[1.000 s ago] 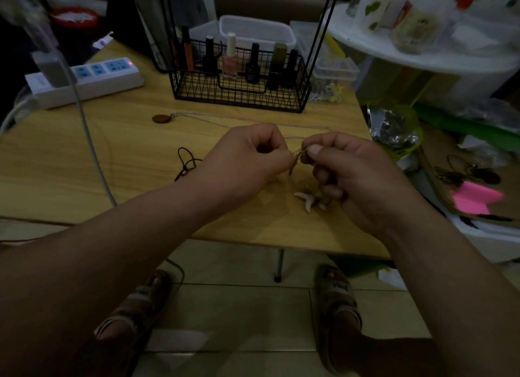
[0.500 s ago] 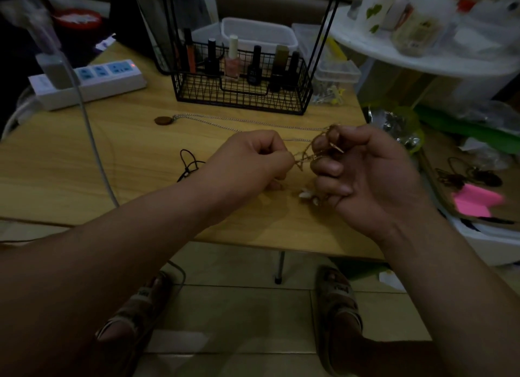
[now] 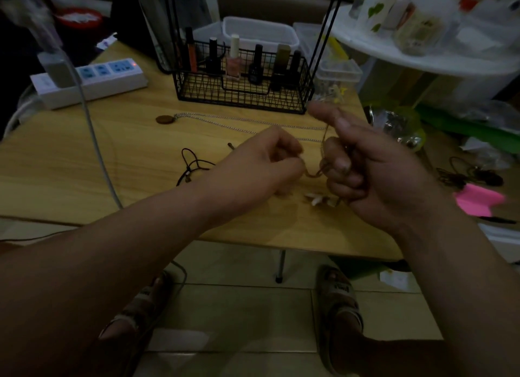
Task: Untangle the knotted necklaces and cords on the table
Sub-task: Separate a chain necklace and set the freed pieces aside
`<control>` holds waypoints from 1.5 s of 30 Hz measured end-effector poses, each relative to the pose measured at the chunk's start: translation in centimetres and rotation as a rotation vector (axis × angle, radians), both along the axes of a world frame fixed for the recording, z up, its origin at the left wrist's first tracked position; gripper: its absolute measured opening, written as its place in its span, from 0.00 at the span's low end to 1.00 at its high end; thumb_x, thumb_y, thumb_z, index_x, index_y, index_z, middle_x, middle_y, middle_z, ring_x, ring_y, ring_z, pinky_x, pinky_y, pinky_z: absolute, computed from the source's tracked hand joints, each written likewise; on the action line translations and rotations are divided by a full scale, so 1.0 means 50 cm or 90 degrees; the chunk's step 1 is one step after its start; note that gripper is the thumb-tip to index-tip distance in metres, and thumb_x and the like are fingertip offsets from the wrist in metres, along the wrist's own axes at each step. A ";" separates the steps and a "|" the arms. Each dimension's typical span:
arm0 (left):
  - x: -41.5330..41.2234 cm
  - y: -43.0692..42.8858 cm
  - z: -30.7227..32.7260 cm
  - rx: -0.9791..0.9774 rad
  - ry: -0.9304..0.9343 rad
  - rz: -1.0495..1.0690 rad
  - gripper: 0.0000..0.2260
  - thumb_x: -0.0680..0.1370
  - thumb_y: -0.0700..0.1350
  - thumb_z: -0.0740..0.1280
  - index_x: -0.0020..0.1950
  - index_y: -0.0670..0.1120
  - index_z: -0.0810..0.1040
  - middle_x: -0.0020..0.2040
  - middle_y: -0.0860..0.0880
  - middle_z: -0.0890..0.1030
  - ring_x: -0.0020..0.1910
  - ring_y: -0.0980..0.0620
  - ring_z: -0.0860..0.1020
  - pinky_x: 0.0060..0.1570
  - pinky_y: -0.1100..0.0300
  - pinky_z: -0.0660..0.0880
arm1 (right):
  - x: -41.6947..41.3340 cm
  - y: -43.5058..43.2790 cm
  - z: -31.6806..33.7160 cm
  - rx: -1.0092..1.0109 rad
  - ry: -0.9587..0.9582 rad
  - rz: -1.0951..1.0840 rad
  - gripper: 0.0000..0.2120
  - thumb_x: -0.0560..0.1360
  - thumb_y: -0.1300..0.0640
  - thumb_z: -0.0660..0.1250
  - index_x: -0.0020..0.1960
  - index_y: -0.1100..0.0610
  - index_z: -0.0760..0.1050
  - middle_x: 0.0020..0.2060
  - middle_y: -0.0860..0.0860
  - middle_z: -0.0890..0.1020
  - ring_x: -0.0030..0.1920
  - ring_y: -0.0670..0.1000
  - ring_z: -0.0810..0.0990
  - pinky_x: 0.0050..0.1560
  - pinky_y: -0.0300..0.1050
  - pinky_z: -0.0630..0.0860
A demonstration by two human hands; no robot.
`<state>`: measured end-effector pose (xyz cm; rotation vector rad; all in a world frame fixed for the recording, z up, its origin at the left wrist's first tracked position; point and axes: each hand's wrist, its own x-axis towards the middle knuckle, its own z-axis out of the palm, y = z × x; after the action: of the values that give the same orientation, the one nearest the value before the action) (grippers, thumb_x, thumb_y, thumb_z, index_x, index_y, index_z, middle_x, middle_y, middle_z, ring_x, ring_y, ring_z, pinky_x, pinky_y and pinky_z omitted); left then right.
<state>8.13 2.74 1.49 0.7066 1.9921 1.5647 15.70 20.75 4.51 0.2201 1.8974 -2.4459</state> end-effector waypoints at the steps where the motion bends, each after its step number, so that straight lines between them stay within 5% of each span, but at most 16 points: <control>1: -0.002 -0.001 0.001 0.024 0.006 -0.036 0.16 0.81 0.43 0.69 0.68 0.53 0.75 0.61 0.51 0.82 0.59 0.53 0.83 0.60 0.47 0.81 | 0.001 -0.001 -0.001 0.033 -0.009 0.012 0.16 0.84 0.52 0.59 0.67 0.50 0.80 0.30 0.50 0.71 0.24 0.45 0.60 0.25 0.41 0.50; 4: -0.002 0.003 0.005 0.087 -0.070 -0.121 0.20 0.82 0.36 0.66 0.73 0.51 0.73 0.61 0.47 0.84 0.62 0.49 0.83 0.64 0.47 0.79 | 0.001 -0.002 -0.004 0.082 -0.028 0.037 0.17 0.84 0.51 0.59 0.65 0.54 0.82 0.32 0.52 0.75 0.25 0.45 0.61 0.24 0.39 0.53; 8: -0.003 0.004 0.004 0.076 -0.073 -0.057 0.04 0.84 0.39 0.66 0.54 0.44 0.81 0.47 0.47 0.84 0.47 0.51 0.84 0.51 0.56 0.81 | 0.002 0.006 0.002 0.064 -0.061 0.012 0.17 0.84 0.48 0.59 0.61 0.57 0.81 0.35 0.53 0.79 0.24 0.44 0.63 0.22 0.36 0.53; 12: -0.018 -0.003 0.021 0.145 -0.150 0.012 0.05 0.84 0.40 0.64 0.50 0.45 0.79 0.47 0.46 0.83 0.47 0.49 0.83 0.50 0.54 0.83 | 0.003 0.022 -0.001 0.060 -0.073 -0.024 0.16 0.84 0.48 0.59 0.59 0.57 0.80 0.39 0.53 0.83 0.25 0.44 0.64 0.23 0.36 0.53; 14: -0.025 -0.005 0.021 0.148 -0.138 0.030 0.04 0.83 0.38 0.65 0.55 0.44 0.79 0.55 0.47 0.85 0.53 0.50 0.84 0.54 0.53 0.83 | 0.003 0.028 -0.002 0.057 -0.072 -0.031 0.16 0.84 0.47 0.59 0.58 0.56 0.80 0.40 0.53 0.83 0.25 0.44 0.63 0.23 0.37 0.52; 18: -0.019 0.007 0.002 0.101 -0.072 -0.109 0.29 0.81 0.32 0.65 0.80 0.49 0.66 0.73 0.52 0.77 0.69 0.53 0.78 0.69 0.46 0.76 | 0.005 0.020 0.002 0.036 -0.070 0.026 0.18 0.81 0.43 0.60 0.55 0.54 0.83 0.37 0.55 0.82 0.23 0.44 0.62 0.23 0.38 0.50; 21: -0.008 0.019 0.004 0.101 -0.065 -0.190 0.26 0.82 0.30 0.61 0.78 0.46 0.69 0.68 0.44 0.81 0.69 0.48 0.79 0.72 0.42 0.73 | 0.003 0.014 0.002 0.009 -0.074 0.082 0.21 0.81 0.41 0.58 0.55 0.54 0.84 0.36 0.56 0.83 0.21 0.43 0.62 0.25 0.39 0.47; 25: -0.005 0.019 0.016 0.080 -0.049 -0.114 0.15 0.86 0.38 0.61 0.69 0.48 0.80 0.48 0.47 0.83 0.50 0.50 0.80 0.63 0.46 0.80 | 0.002 0.019 0.005 -0.016 -0.080 0.080 0.23 0.80 0.41 0.58 0.57 0.56 0.82 0.36 0.55 0.83 0.20 0.42 0.62 0.24 0.36 0.47; 28: -0.018 0.005 0.024 0.128 -0.118 -0.021 0.09 0.85 0.40 0.62 0.49 0.45 0.80 0.48 0.44 0.83 0.50 0.47 0.82 0.62 0.42 0.81 | 0.002 0.019 0.005 0.013 -0.083 0.017 0.18 0.81 0.44 0.59 0.60 0.56 0.79 0.42 0.53 0.84 0.25 0.43 0.63 0.25 0.37 0.49; 31: -0.038 -0.012 0.037 0.279 -0.276 0.028 0.12 0.84 0.41 0.59 0.42 0.44 0.75 0.42 0.46 0.79 0.49 0.45 0.82 0.61 0.46 0.82 | -0.004 0.024 -0.003 0.024 -0.094 -0.089 0.14 0.83 0.49 0.61 0.61 0.58 0.77 0.45 0.51 0.83 0.29 0.43 0.65 0.26 0.36 0.53; 36: -0.058 -0.032 0.050 0.410 -0.412 0.027 0.11 0.83 0.45 0.59 0.40 0.47 0.70 0.35 0.50 0.68 0.34 0.52 0.72 0.49 0.54 0.80 | -0.008 0.022 -0.019 0.141 -0.164 -0.134 0.12 0.84 0.53 0.63 0.57 0.60 0.81 0.41 0.53 0.84 0.27 0.44 0.66 0.21 0.34 0.57; 40: -0.078 -0.044 0.061 0.353 -0.355 0.004 0.11 0.85 0.48 0.59 0.44 0.47 0.73 0.31 0.53 0.64 0.28 0.56 0.61 0.28 0.63 0.65 | -0.003 0.025 -0.015 0.204 -0.177 -0.097 0.13 0.83 0.51 0.64 0.54 0.59 0.83 0.38 0.52 0.84 0.26 0.44 0.65 0.21 0.34 0.57; 45: -0.087 -0.054 0.074 0.331 -0.281 0.011 0.12 0.86 0.46 0.56 0.54 0.44 0.78 0.31 0.53 0.66 0.28 0.57 0.62 0.27 0.64 0.64 | 0.005 0.024 -0.015 0.240 -0.152 -0.010 0.12 0.83 0.54 0.64 0.50 0.58 0.84 0.35 0.52 0.81 0.26 0.44 0.64 0.23 0.35 0.56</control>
<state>3.78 0.04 5.17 0.4688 1.2880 2.0646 15.94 21.93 3.75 0.5136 2.2248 -1.9417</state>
